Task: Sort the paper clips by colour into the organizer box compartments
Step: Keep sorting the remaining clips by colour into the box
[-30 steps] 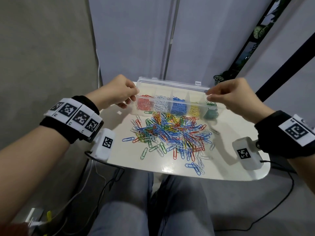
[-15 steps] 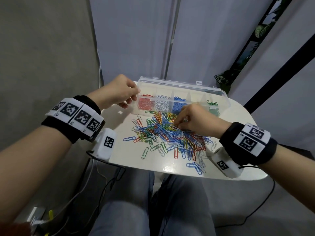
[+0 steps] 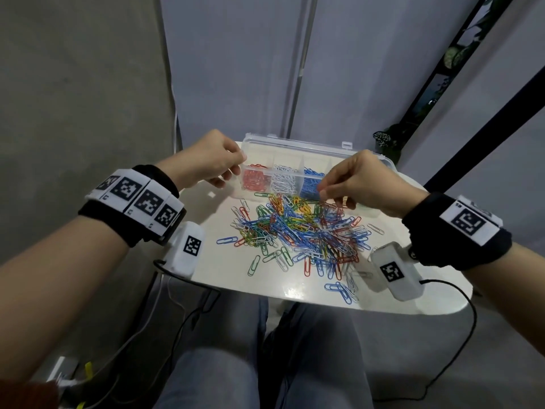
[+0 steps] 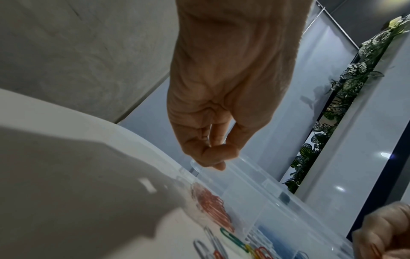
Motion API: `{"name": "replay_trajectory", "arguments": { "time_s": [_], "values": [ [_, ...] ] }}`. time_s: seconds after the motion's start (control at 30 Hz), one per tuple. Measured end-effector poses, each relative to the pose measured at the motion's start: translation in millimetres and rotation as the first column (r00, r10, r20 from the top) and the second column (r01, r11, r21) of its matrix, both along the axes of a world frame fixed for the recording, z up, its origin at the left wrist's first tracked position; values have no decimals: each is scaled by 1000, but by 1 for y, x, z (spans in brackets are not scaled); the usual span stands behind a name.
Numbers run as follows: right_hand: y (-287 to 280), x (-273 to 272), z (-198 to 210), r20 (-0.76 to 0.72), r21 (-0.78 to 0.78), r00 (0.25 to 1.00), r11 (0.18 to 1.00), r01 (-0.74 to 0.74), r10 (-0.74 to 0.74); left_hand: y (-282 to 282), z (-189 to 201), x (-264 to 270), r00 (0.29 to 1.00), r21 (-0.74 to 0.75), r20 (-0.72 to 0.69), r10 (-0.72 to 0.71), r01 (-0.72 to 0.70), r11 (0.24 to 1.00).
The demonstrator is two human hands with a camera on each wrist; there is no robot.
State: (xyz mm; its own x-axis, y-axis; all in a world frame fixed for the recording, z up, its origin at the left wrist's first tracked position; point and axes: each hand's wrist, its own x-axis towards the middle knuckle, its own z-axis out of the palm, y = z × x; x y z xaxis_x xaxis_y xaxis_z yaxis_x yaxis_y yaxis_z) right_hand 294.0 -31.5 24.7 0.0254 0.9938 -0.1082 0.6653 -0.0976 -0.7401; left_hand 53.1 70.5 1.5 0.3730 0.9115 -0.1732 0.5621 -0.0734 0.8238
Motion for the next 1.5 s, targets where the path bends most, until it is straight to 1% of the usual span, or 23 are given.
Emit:
{"name": "replay_trajectory", "arguments": {
  "time_s": [0.07,0.13,0.23,0.37,0.43,0.5,0.67,0.8,0.93,1.07,1.13,1.27,1.37,1.43,1.5],
  "values": [
    [0,-2,-1,149,1,988,999,-48,47,0,0,0,1000,1,3,-2,2,1000],
    [-1,-6,-7,261,11,964,998,-54,49,0,0,-1,1000,6,4,-5,5,1000],
    [-4,-10,-18,344,8,939,1000,-12,9,1,-1,-1,1000,7,11,-10,10,1000],
    [-6,-13,-33,462,-19,887,1000,8,2,1,-2,-1,1000,2,17,-9,9,1000],
    [-7,-14,-36,456,-31,890,1000,3,12,2,-2,-1,1000,2,20,-10,10,1000],
    [-7,-14,-34,413,-53,911,999,4,18,2,-2,-1,1000,3,18,-12,12,1000],
    [-8,-15,-13,199,-47,980,998,37,-27,2,-2,-1,1000,6,20,-13,13,1000],
    [-4,-25,19,4,48,997,996,79,-79,4,-4,-1,1000,10,16,-8,8,1000],
    [22,-43,36,-72,139,990,981,133,-124,4,-4,-1,1000,11,12,-7,7,1000],
    [52,-65,34,-107,126,985,980,152,-138,4,-4,-1,1000,10,3,-4,4,1000],
    [65,-76,29,-97,124,984,979,163,-152,4,-3,-1,1000,9,2,-2,2,1000],
    [78,-86,16,15,63,990,988,139,-140,3,-3,0,1000,16,0,-5,5,1000],
    [74,-83,15,44,81,991,990,119,-123,4,-5,0,1000,20,7,-8,7,1000],
    [64,-82,17,61,128,997,991,44,-52,5,-5,-1,1000,18,16,-8,8,1000],
    [49,-83,19,121,154,989,983,-102,84,6,-6,-1,1000,17,22,-12,12,1000]
  ]
}}
